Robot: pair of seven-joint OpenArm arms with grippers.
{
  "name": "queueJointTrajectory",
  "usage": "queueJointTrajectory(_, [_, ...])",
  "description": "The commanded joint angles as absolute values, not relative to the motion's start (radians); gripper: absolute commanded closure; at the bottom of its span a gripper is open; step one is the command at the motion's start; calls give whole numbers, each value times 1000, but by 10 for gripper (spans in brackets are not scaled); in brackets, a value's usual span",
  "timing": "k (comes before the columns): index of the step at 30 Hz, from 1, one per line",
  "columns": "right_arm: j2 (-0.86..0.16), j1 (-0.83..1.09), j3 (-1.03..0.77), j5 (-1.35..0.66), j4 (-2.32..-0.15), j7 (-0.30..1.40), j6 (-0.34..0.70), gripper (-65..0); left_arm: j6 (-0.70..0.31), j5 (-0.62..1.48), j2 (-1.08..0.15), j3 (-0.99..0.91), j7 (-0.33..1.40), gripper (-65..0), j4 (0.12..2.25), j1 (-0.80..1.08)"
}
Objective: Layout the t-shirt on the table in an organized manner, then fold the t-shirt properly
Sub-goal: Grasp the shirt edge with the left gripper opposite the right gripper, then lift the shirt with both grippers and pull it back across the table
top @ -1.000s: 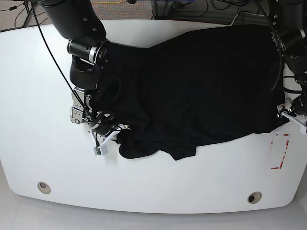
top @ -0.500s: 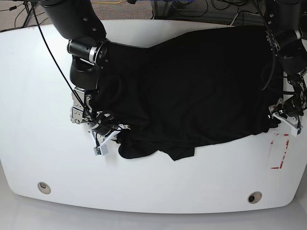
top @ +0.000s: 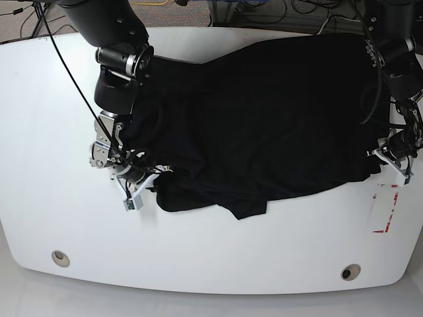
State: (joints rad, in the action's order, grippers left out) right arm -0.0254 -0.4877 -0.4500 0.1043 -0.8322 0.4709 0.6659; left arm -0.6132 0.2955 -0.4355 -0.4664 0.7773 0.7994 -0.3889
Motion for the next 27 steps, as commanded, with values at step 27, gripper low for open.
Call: queueJointTrajectory(27, [-59, -584, -444, 94, -1366, 796, 698, 0, -668, 315, -366, -527, 1010, -3, 1523, -564])
